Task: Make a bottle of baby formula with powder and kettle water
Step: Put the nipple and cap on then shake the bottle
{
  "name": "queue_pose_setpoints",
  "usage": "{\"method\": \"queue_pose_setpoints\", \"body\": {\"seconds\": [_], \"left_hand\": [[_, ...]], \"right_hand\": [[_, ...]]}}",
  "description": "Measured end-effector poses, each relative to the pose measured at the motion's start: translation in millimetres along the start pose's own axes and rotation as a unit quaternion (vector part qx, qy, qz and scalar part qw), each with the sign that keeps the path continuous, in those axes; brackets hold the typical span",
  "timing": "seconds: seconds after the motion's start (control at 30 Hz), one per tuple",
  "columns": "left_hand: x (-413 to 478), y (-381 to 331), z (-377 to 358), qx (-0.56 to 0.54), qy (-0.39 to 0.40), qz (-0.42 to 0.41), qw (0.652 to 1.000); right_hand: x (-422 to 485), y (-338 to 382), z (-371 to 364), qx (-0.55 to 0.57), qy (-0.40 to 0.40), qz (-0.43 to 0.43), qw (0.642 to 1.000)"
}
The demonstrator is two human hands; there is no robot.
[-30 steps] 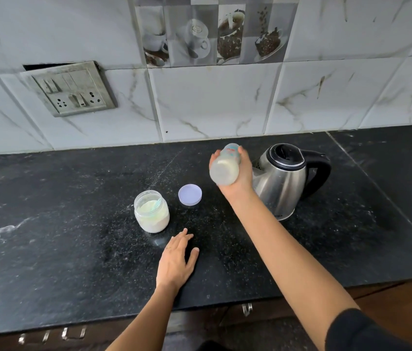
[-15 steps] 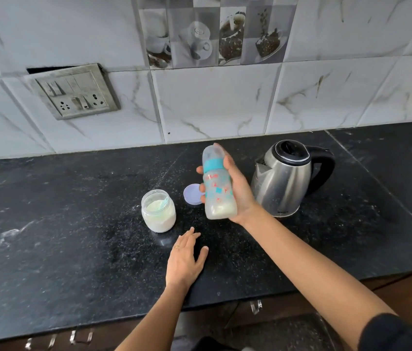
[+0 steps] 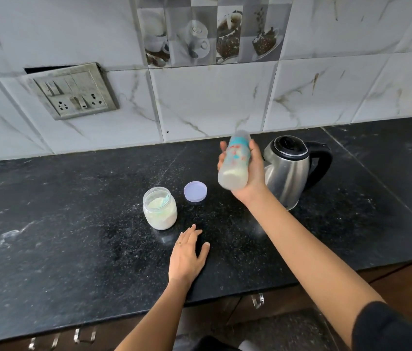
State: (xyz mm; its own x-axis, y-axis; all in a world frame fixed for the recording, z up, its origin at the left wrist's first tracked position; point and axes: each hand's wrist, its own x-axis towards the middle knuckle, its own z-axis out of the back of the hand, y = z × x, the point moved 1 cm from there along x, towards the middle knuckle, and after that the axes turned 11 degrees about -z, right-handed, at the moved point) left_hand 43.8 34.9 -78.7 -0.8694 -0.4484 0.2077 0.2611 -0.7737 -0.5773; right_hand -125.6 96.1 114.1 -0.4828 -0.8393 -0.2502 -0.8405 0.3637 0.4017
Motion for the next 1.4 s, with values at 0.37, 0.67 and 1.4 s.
{"method": "queue_pose_setpoints", "body": {"seconds": [0.37,0.67,1.4], "left_hand": [[0,-2,1,-0.002,-0.006,-0.001,1.000],[-1,-5,2,0.004,-0.012,-0.001,1.000],[2,-4,1,0.015,-0.012,-0.010,1.000]], "right_hand": [[-14,-14,-1,-0.133,0.020,-0.028,0.991],[-14,-13,1,-0.134,0.006,-0.021,0.991],[-6,1,10,-0.068,-0.046,0.013,0.997]]}}
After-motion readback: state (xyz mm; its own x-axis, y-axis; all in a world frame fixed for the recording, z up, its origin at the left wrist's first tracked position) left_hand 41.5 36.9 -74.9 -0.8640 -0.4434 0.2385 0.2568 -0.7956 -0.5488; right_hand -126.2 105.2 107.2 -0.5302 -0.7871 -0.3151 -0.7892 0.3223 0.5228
